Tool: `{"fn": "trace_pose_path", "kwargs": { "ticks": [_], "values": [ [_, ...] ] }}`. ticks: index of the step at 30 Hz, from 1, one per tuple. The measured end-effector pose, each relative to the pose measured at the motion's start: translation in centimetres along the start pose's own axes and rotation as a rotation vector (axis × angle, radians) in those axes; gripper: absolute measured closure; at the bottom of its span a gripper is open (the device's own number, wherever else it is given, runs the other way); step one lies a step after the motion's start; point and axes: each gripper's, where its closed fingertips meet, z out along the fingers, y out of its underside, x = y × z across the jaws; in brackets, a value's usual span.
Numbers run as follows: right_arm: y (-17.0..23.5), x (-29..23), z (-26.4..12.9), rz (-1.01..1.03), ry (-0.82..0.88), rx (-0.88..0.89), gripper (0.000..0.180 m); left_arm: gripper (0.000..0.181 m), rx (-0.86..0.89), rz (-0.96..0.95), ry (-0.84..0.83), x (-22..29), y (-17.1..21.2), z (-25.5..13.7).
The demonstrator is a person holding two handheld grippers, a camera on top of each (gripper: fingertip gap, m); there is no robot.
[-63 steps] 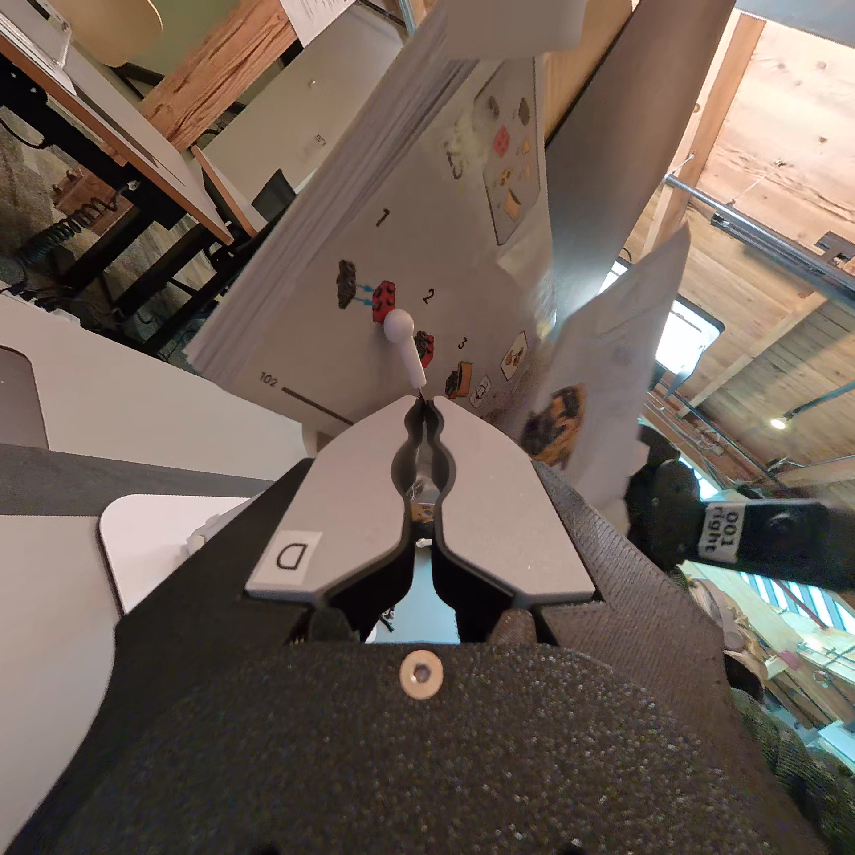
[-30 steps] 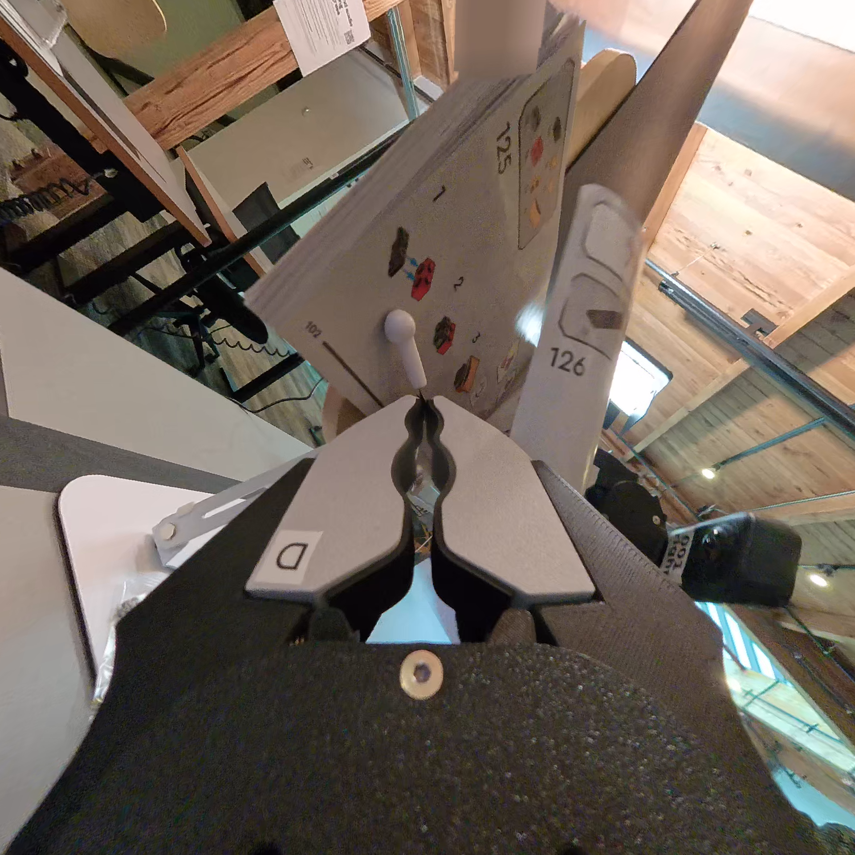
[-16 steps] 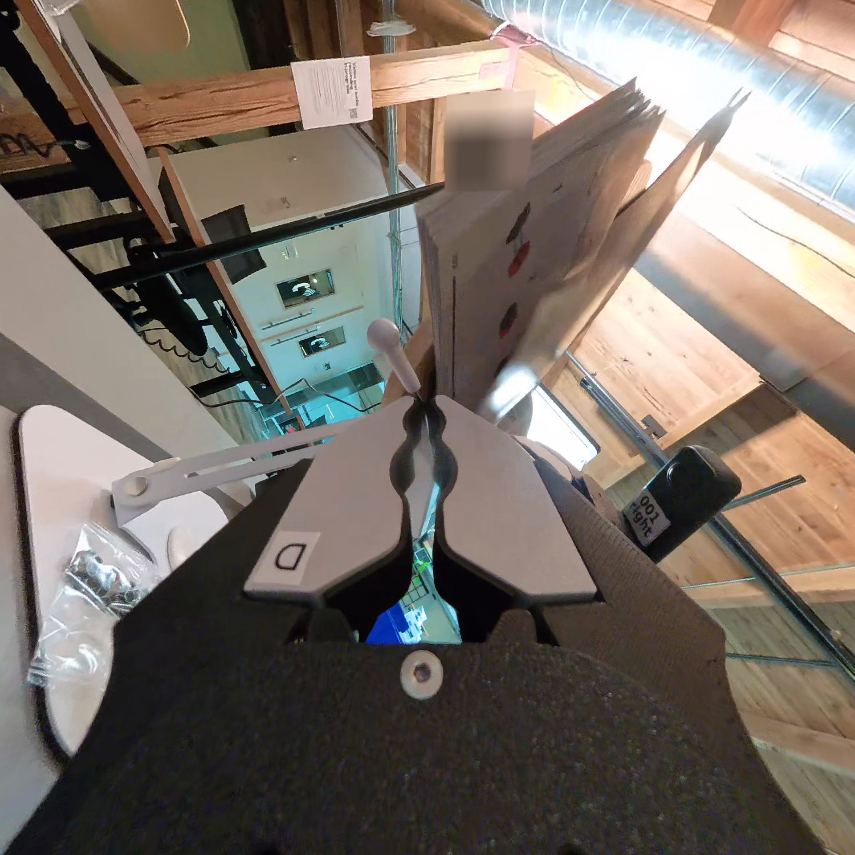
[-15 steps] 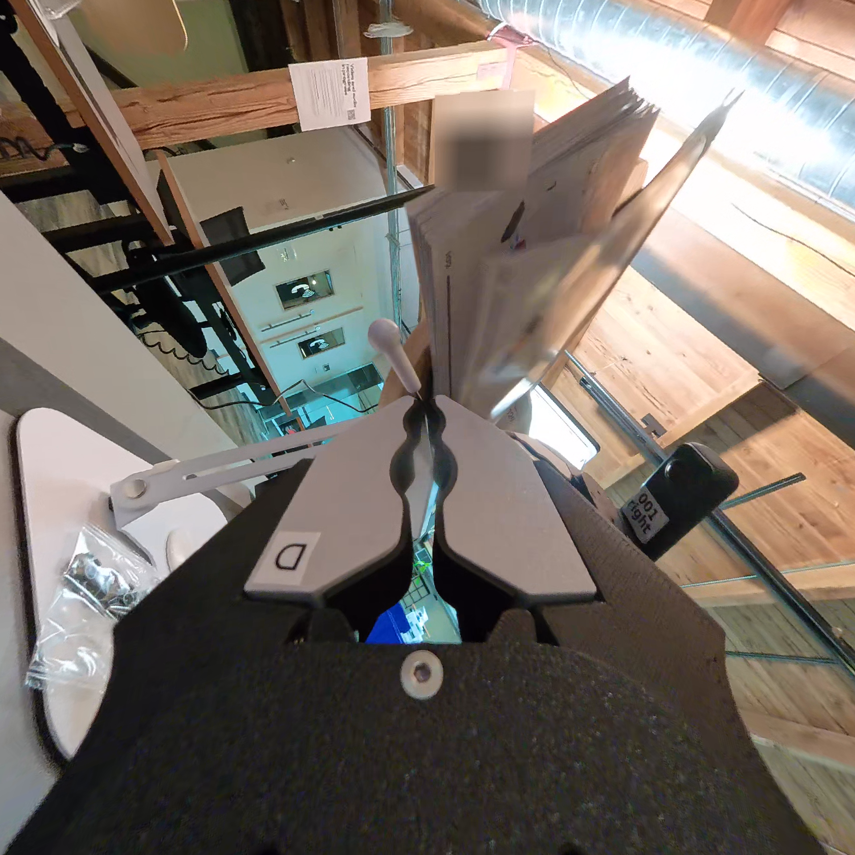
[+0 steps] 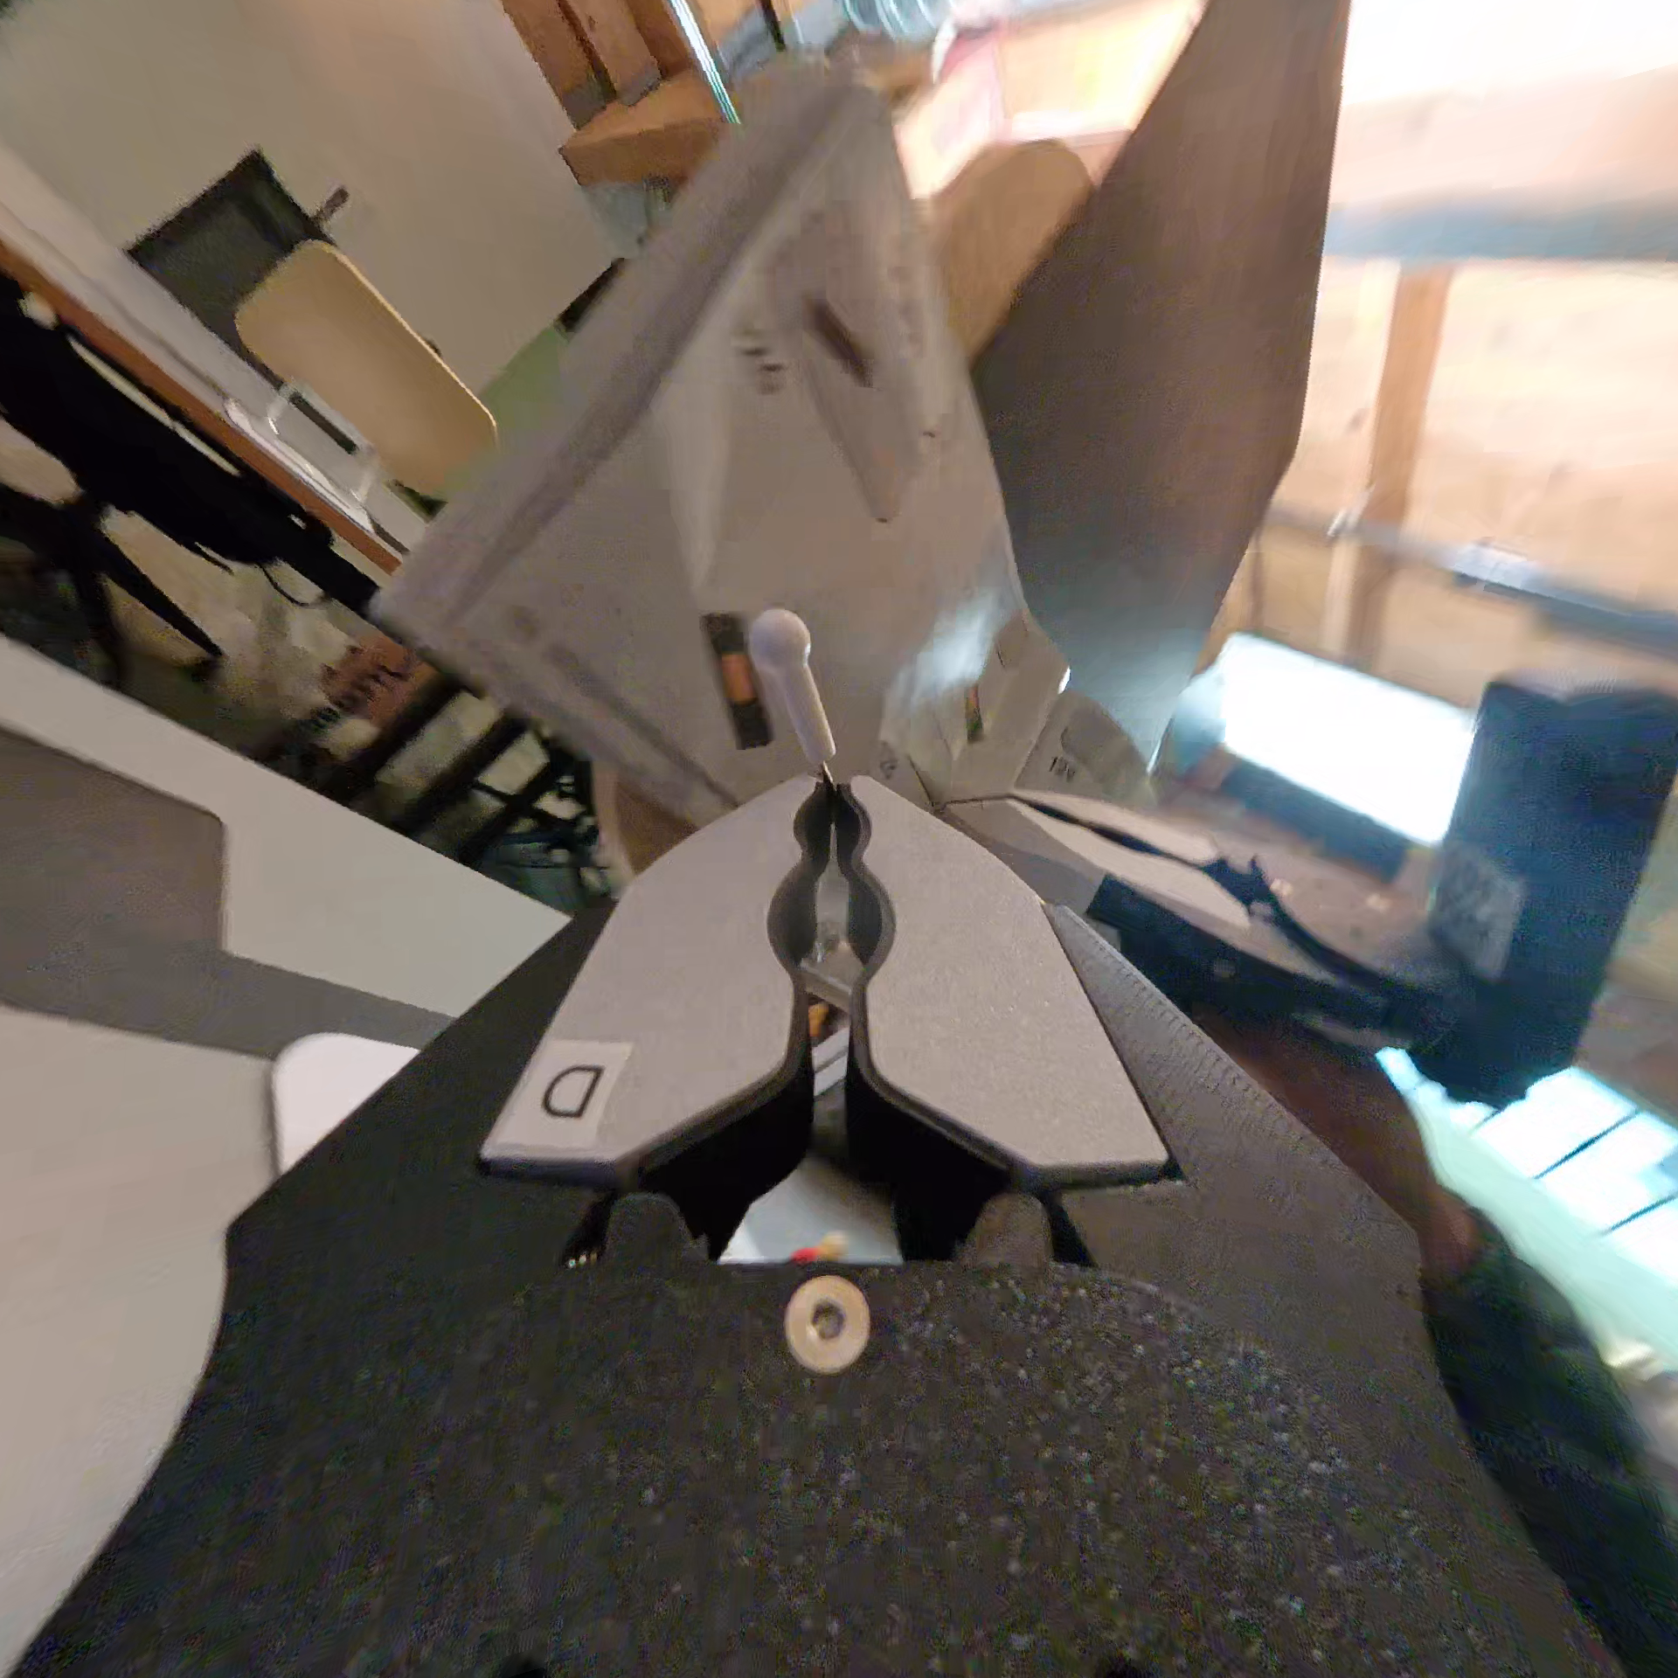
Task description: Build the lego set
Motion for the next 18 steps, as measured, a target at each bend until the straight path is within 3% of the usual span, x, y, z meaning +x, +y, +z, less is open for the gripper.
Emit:
{"fn": "trace_pose_path", "kwargs": {
  "ticks": [5, 9, 14, 18],
  "values": [
    [0.0, -0.3, -0.3, 0.023, -0.019, 0.005, 0.18, 0.18, -0.246, 0.67, 0.004, 4.1, 2.2, 2.9],
    [0.2, -0.1, -0.4, 0.073, -0.043, 0.008, 0.18, 0.18, -0.445, 1.122, -0.005, 4.6, 5.1, 4.8],
    [0.5, 0.3, -1.7, 0.162, -0.134, 0.072, 0.18, 0.179, -0.612, 1.265, 0.036, 4.1, 5.9, 5.0],
    [2.1, 2.2, -3.3, 0.105, -0.088, 0.091, 0.18, 0.179, -0.667, 1.425, 0.043, 4.0, 6.8, 5.2]
  ]
}}
